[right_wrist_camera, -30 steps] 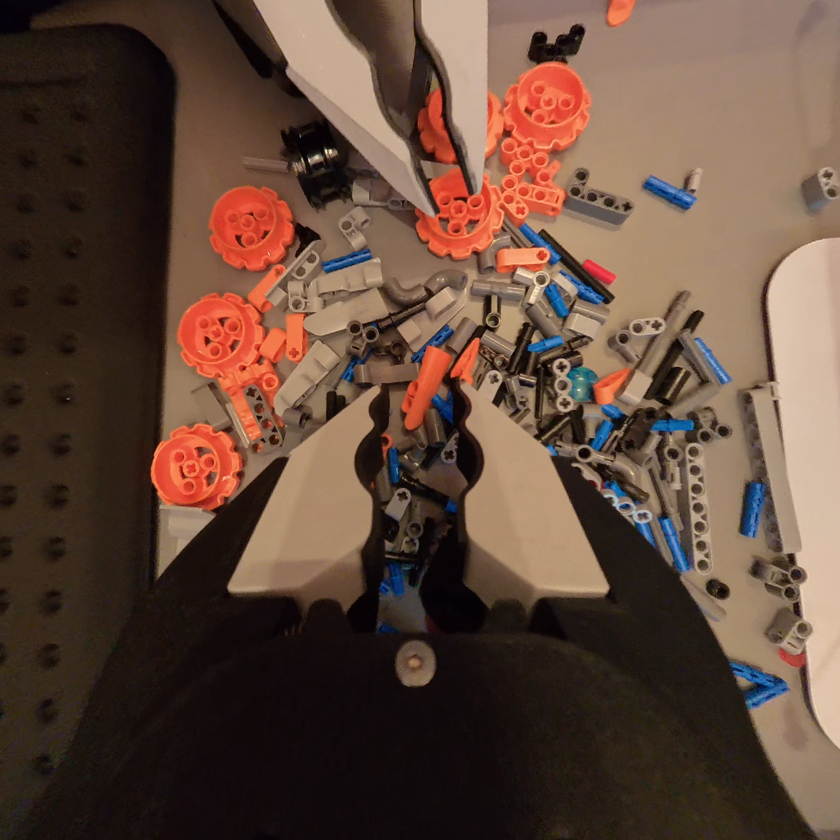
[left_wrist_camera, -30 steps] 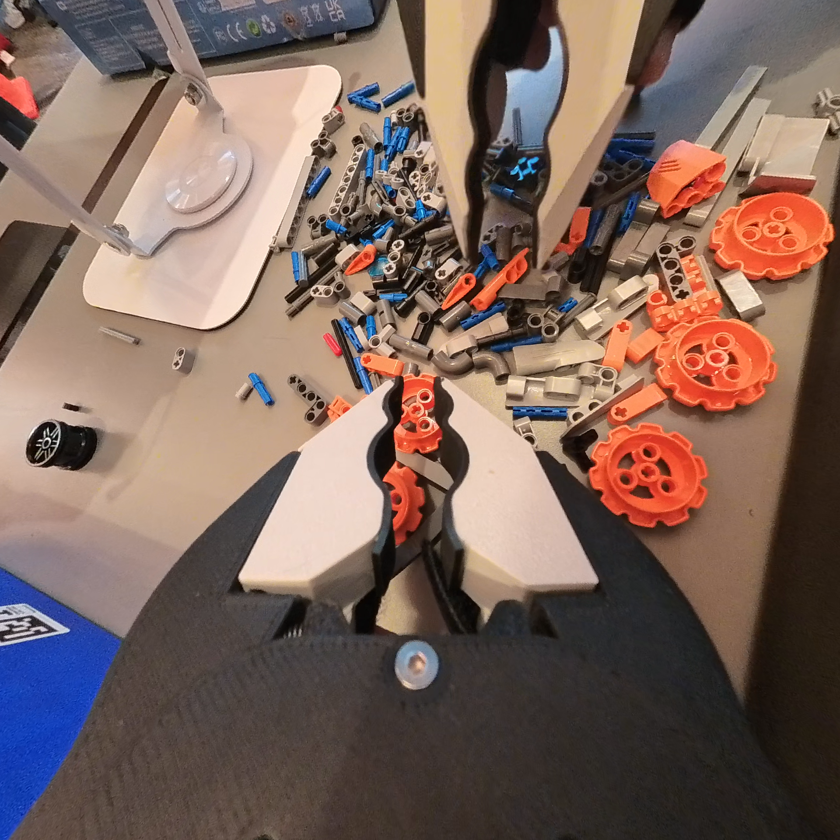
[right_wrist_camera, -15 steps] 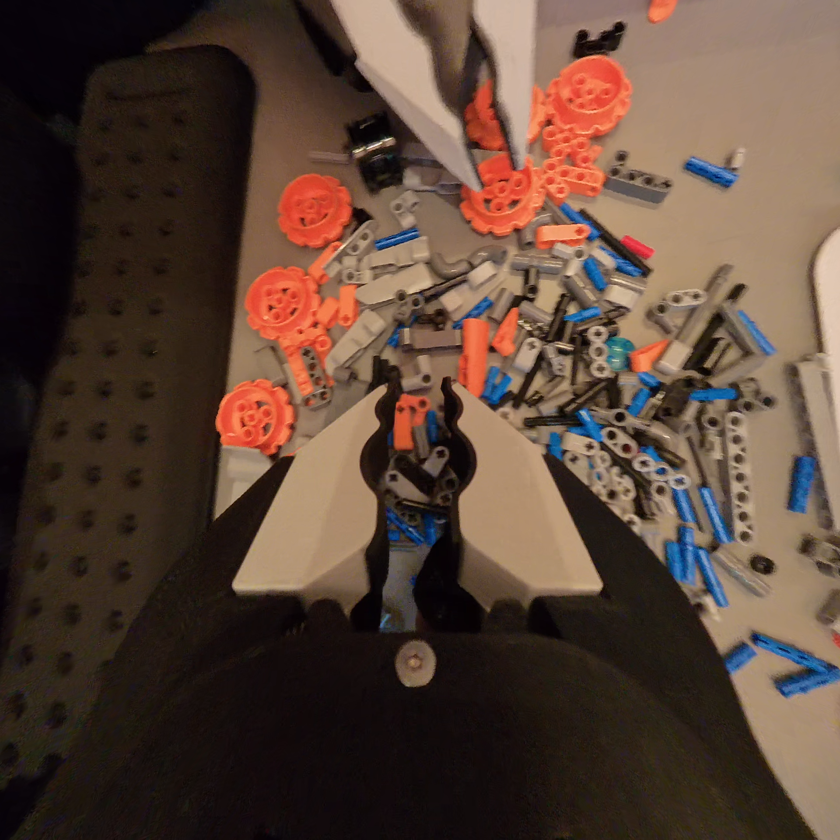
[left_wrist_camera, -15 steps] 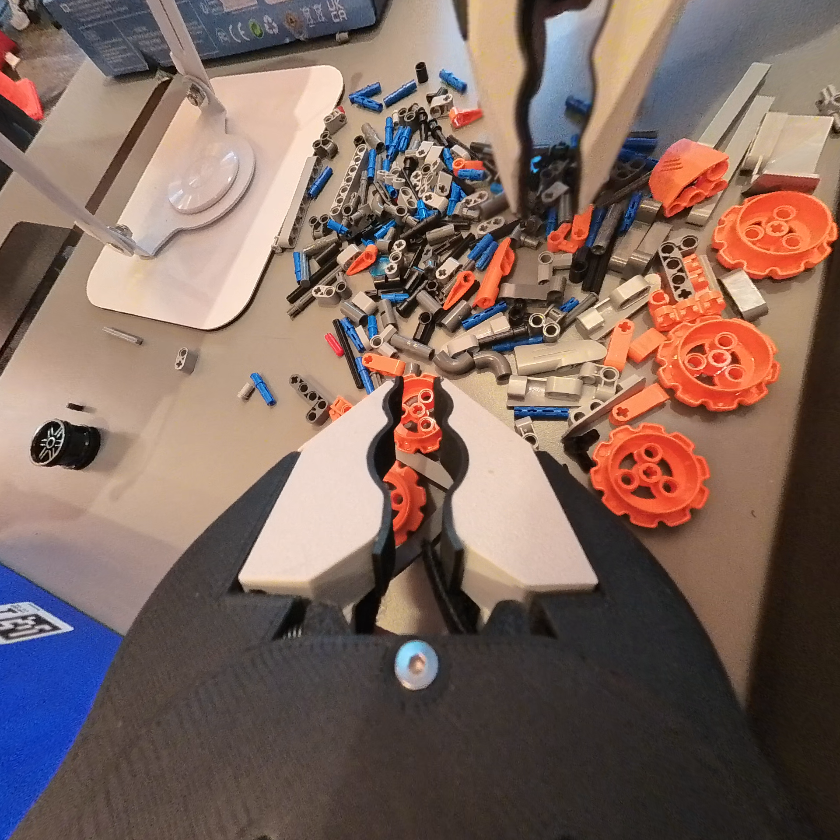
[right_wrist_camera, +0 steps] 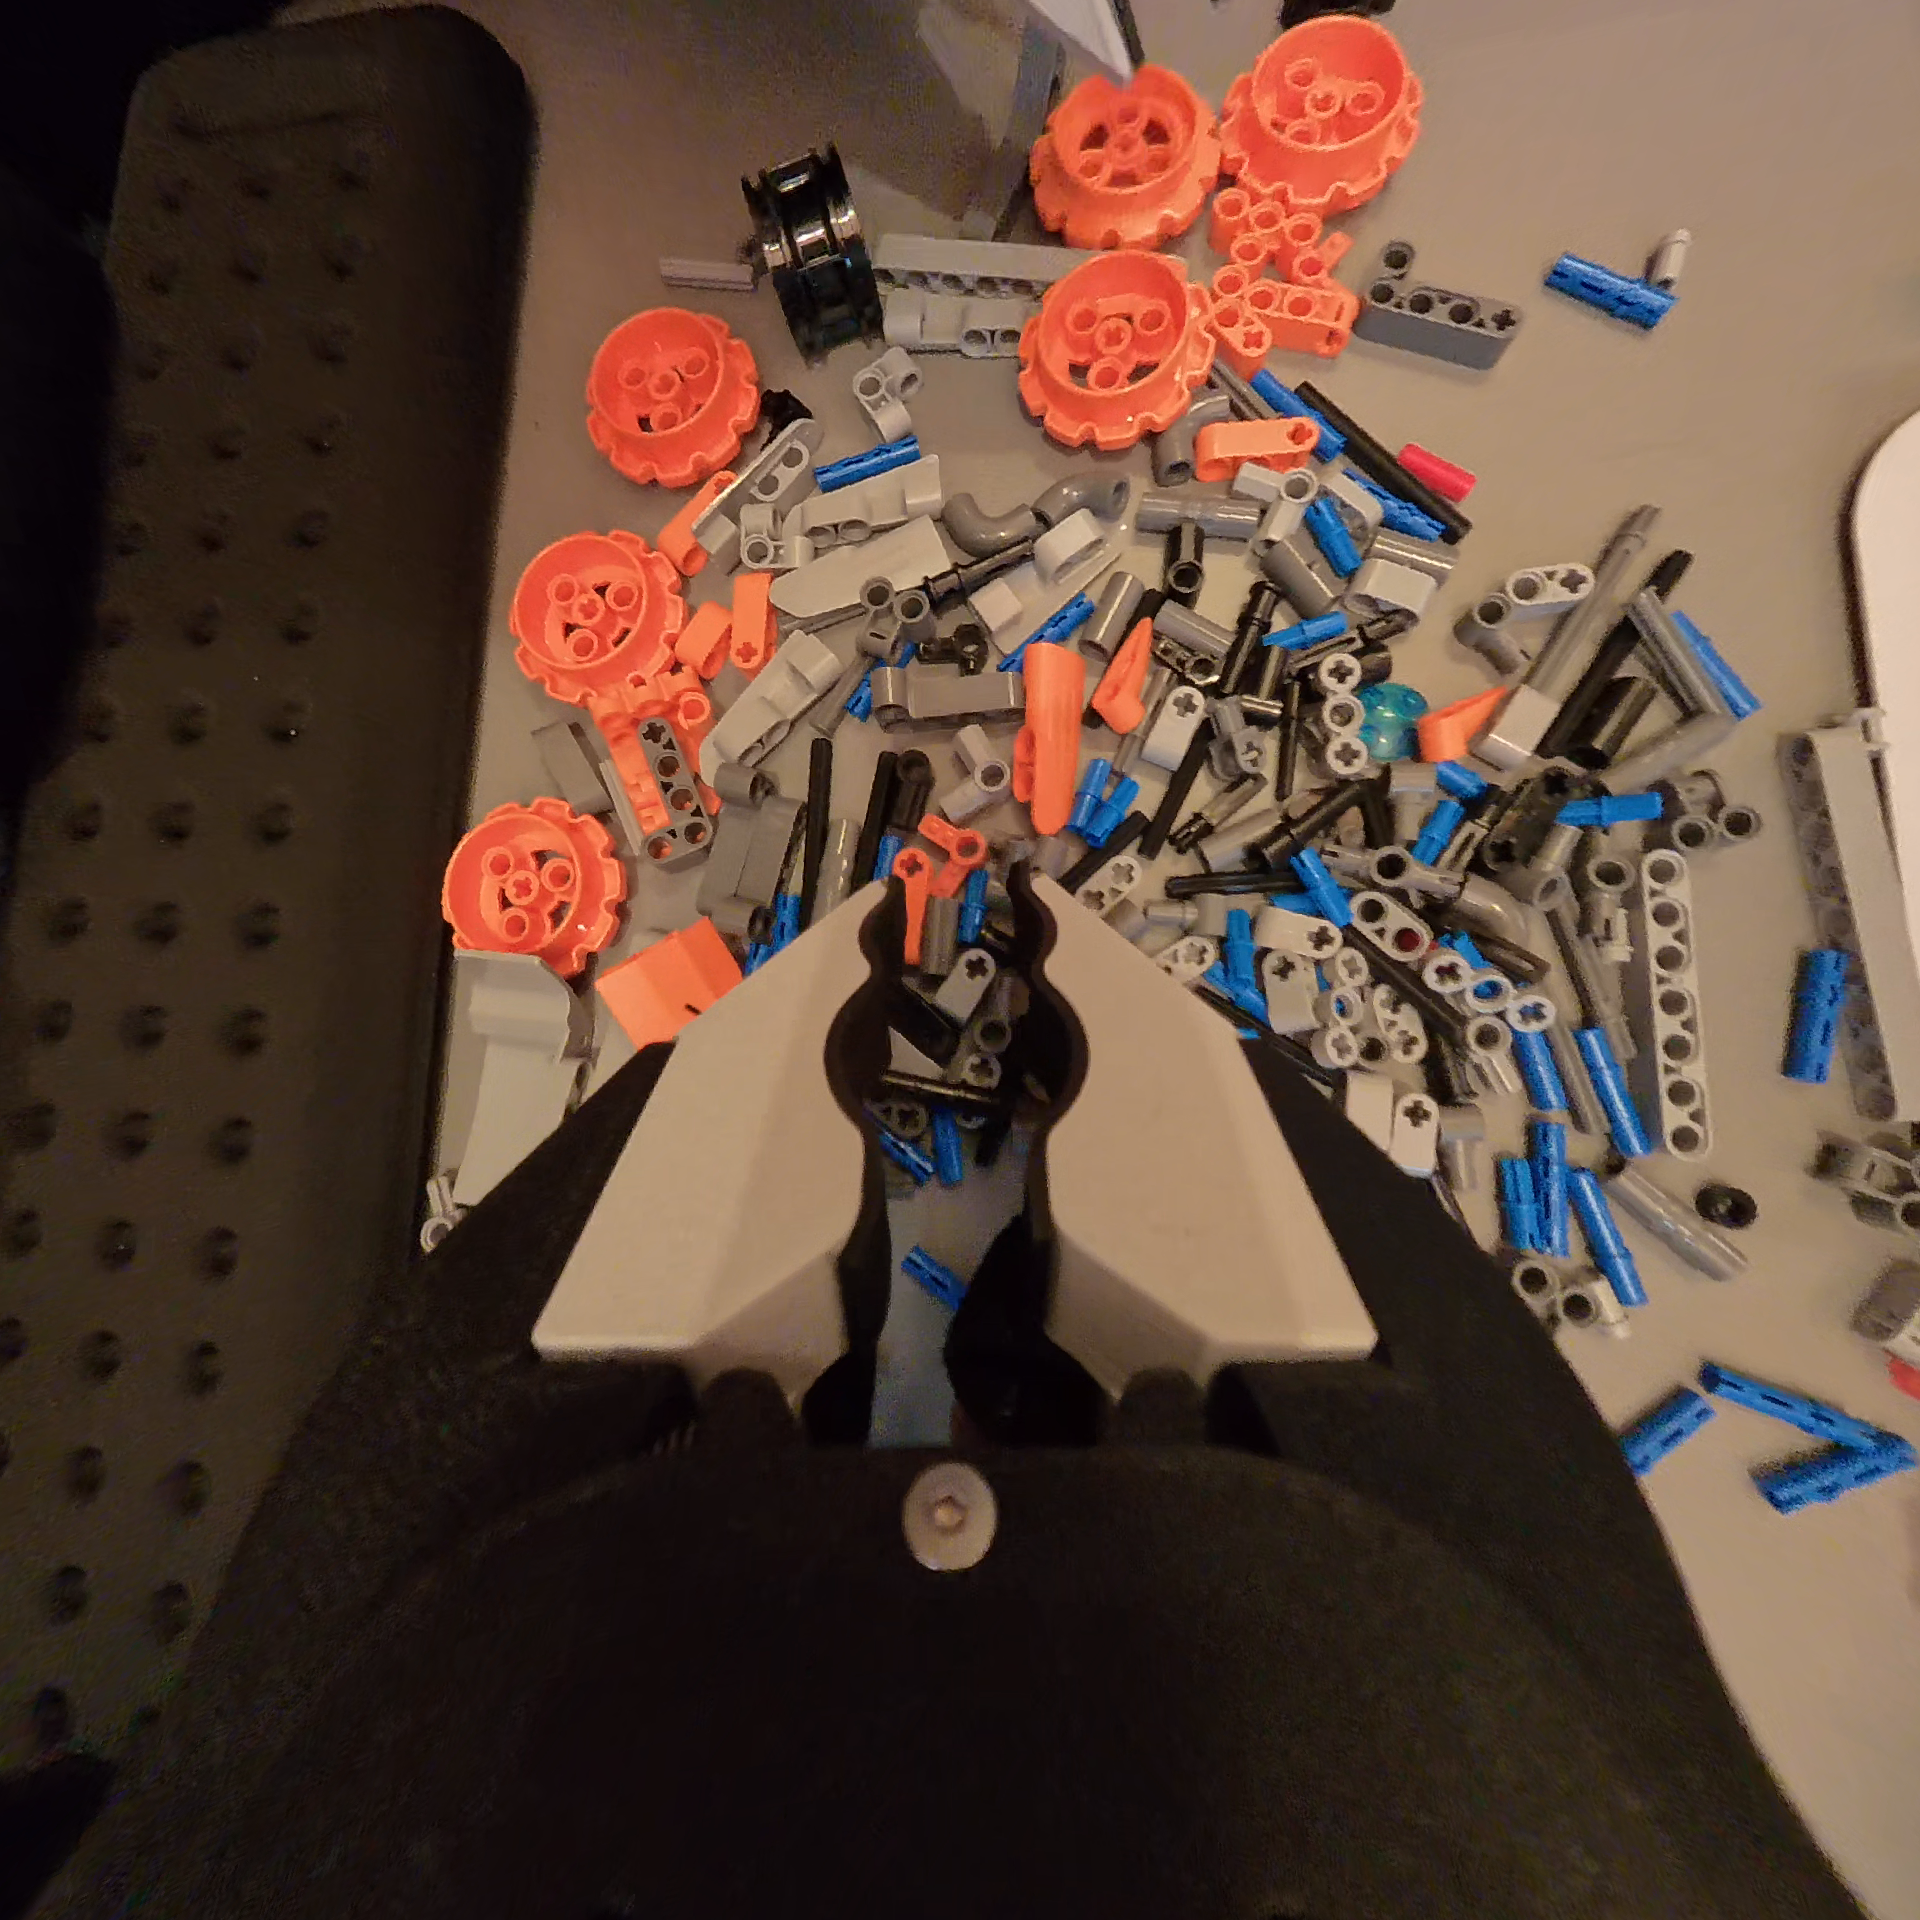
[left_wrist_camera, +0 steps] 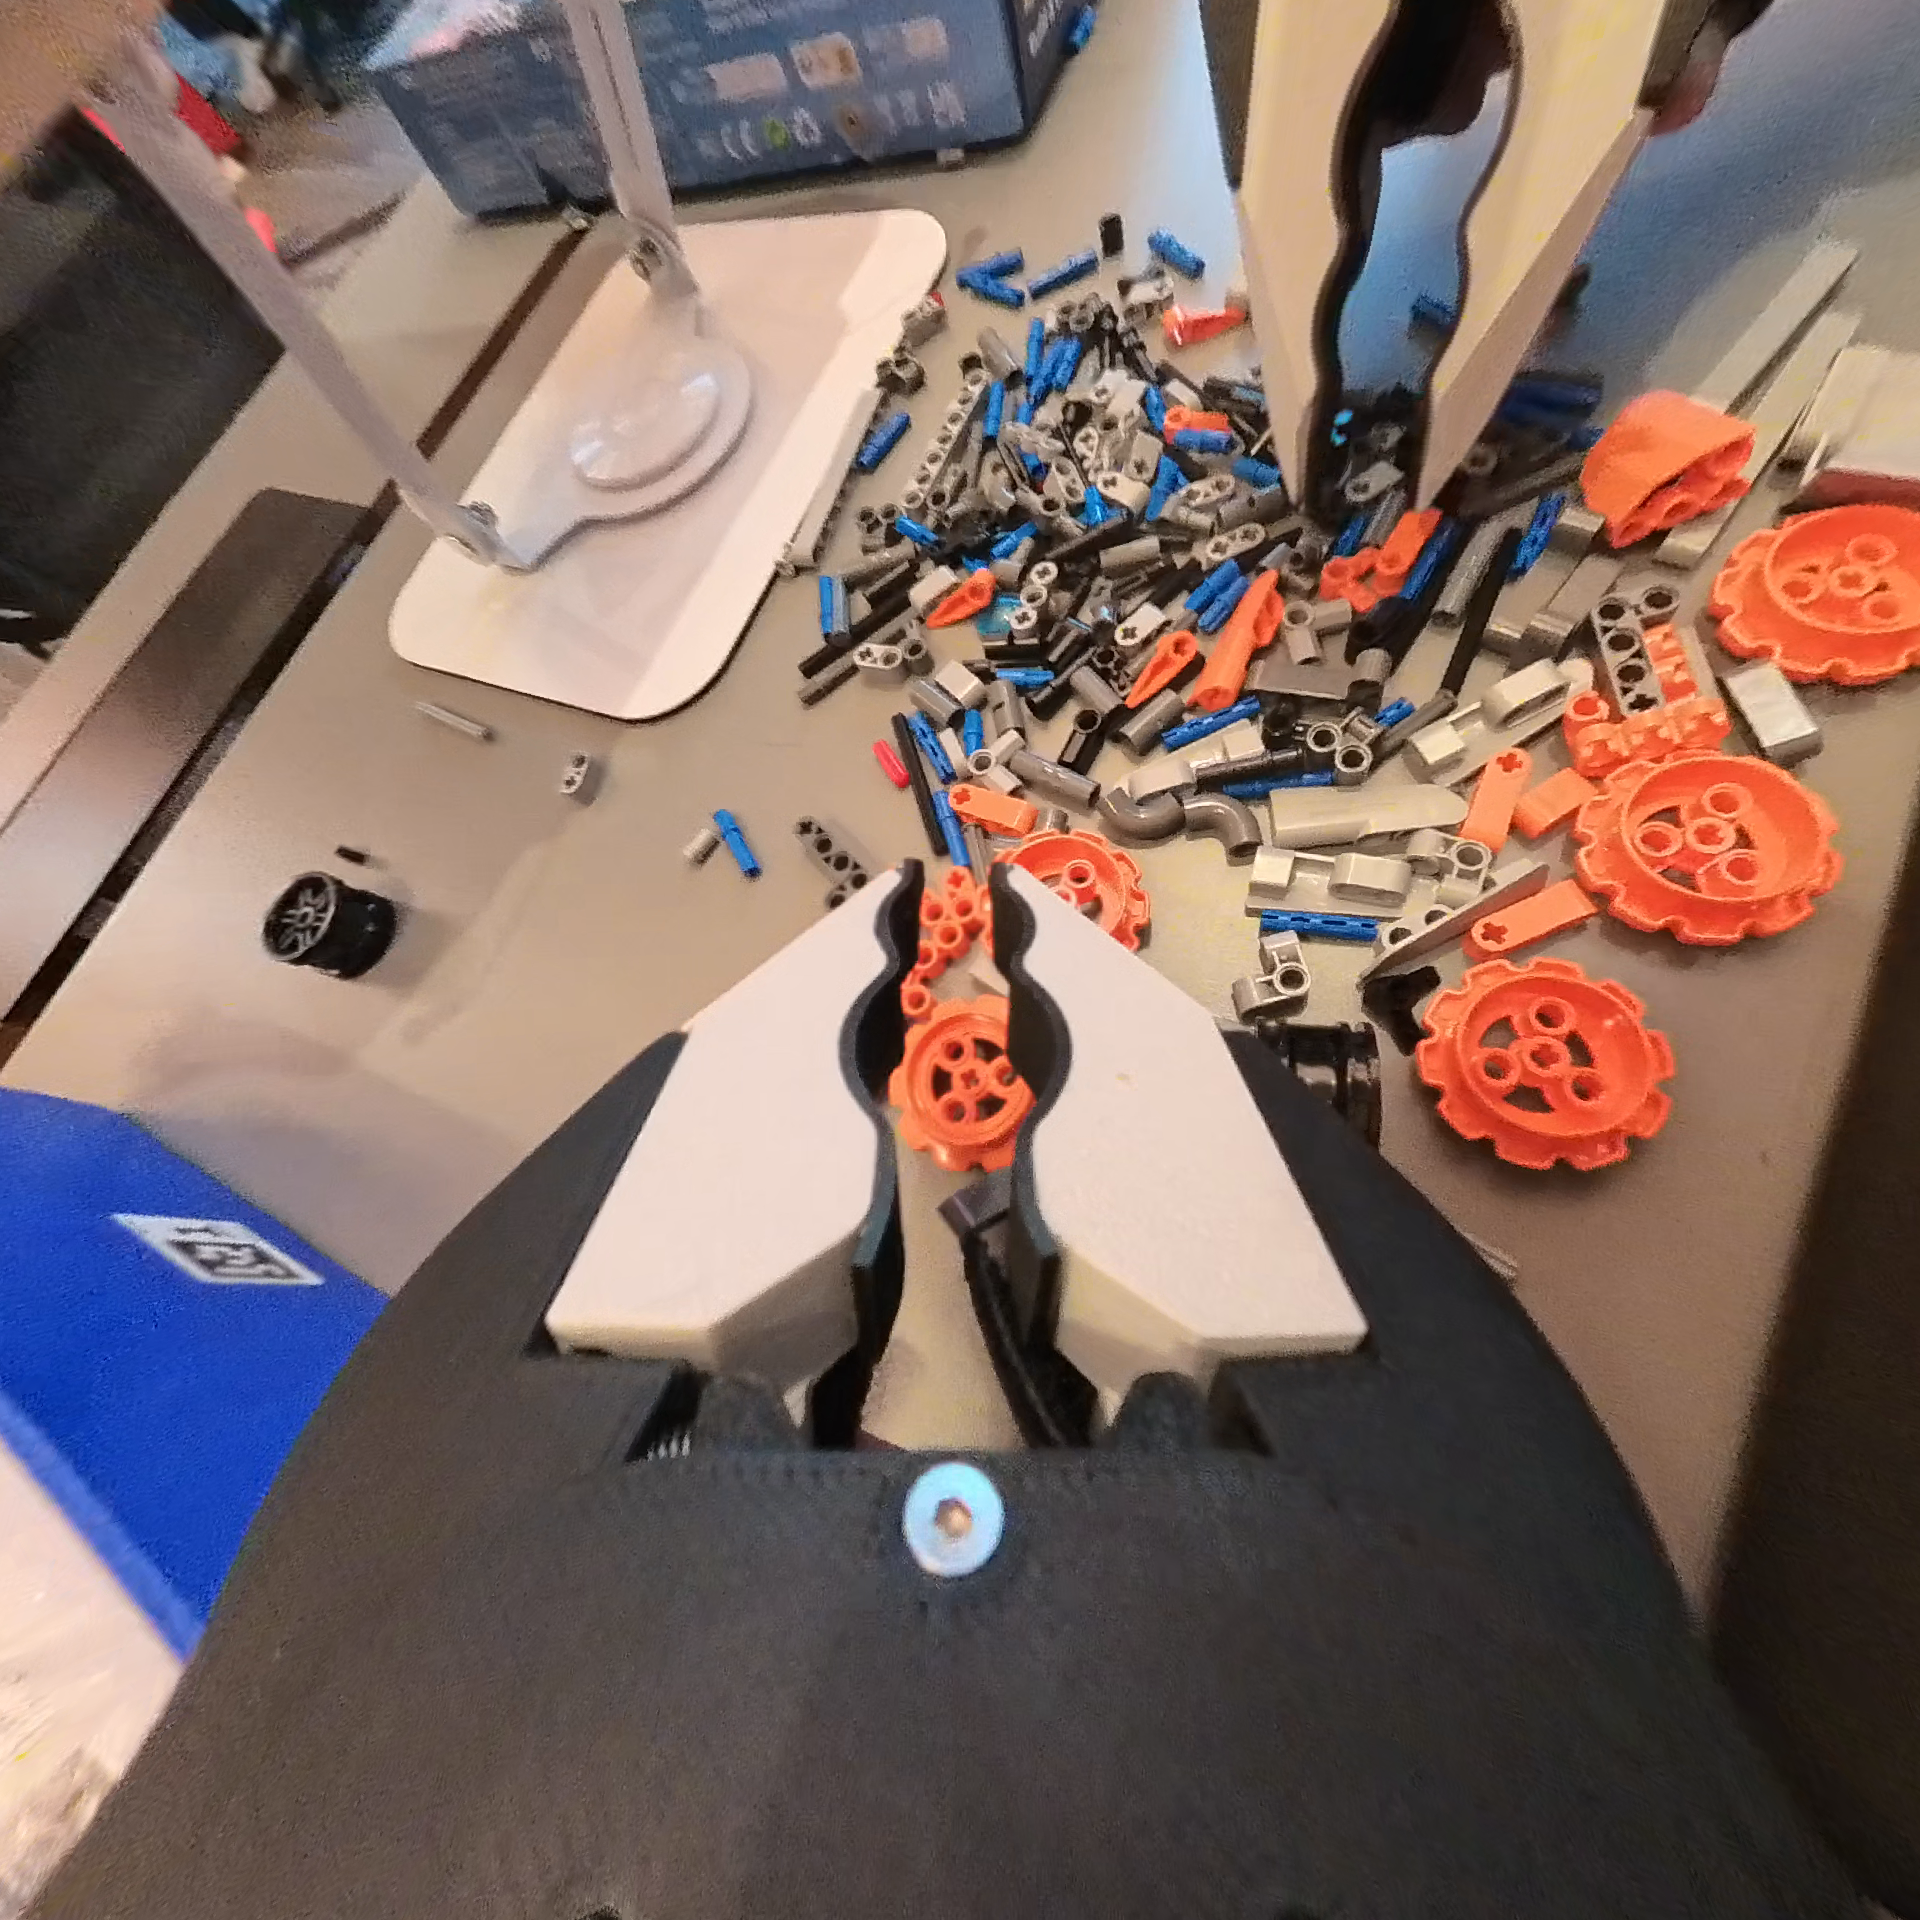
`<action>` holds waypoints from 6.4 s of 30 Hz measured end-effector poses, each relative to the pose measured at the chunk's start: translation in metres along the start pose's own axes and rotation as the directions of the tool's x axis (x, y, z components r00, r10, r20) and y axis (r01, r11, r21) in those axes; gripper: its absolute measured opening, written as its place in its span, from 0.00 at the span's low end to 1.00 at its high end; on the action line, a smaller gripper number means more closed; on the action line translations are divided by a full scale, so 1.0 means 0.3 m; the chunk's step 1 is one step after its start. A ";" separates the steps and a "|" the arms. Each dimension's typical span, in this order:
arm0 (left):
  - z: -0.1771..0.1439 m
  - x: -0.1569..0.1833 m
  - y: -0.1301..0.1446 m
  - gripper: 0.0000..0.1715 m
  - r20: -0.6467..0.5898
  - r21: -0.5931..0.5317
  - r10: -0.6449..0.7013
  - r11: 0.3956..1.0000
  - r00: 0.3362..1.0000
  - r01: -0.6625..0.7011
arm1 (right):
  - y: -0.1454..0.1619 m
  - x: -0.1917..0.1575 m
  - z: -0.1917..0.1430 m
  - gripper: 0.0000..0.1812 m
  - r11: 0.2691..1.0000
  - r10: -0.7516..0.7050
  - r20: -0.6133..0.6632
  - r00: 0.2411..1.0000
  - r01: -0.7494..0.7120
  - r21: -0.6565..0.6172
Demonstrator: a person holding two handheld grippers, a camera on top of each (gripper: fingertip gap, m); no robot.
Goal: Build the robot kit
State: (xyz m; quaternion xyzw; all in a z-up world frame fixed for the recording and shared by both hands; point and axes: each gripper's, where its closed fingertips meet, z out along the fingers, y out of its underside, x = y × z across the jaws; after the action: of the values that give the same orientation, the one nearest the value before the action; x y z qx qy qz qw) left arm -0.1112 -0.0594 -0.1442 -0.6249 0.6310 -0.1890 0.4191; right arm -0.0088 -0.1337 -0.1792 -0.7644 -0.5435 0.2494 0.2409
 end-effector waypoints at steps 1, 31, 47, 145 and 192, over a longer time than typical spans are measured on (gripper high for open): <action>-0.014 -0.002 -0.005 0.06 0.001 0.015 -0.006 1.000 1.000 0.006 | -0.001 0.005 -0.008 0.10 1.000 -0.001 -0.006 1.000 0.001 0.011; 0.029 0.167 -0.006 0.06 -0.222 0.028 -0.015 0.999 0.975 0.022 | 0.082 0.001 -0.090 0.17 1.000 0.006 -0.025 1.000 -0.007 -0.029; 0.048 0.172 0.006 0.06 -0.219 0.011 -0.006 1.000 0.976 0.009 | 0.099 -0.052 -0.066 0.13 0.998 -0.029 0.053 0.998 0.032 -0.054; 0.044 0.153 -0.027 0.05 -0.178 0.061 -0.005 0.998 0.984 0.016 | 0.007 0.234 -0.270 0.00 0.967 0.132 -0.366 0.921 -0.039 0.251; -0.156 -0.138 -0.121 0.00 0.231 0.323 -0.141 0.944 0.963 0.061 | 0.007 0.295 -0.420 0.01 0.947 0.180 -0.519 0.835 -0.004 0.322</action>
State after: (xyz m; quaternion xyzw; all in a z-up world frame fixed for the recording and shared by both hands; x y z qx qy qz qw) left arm -0.1297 -0.0391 -0.0773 -0.6013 0.5017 -0.2273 0.5789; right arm 0.0989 -0.0624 -0.0955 -0.7819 -0.3695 0.1160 0.4884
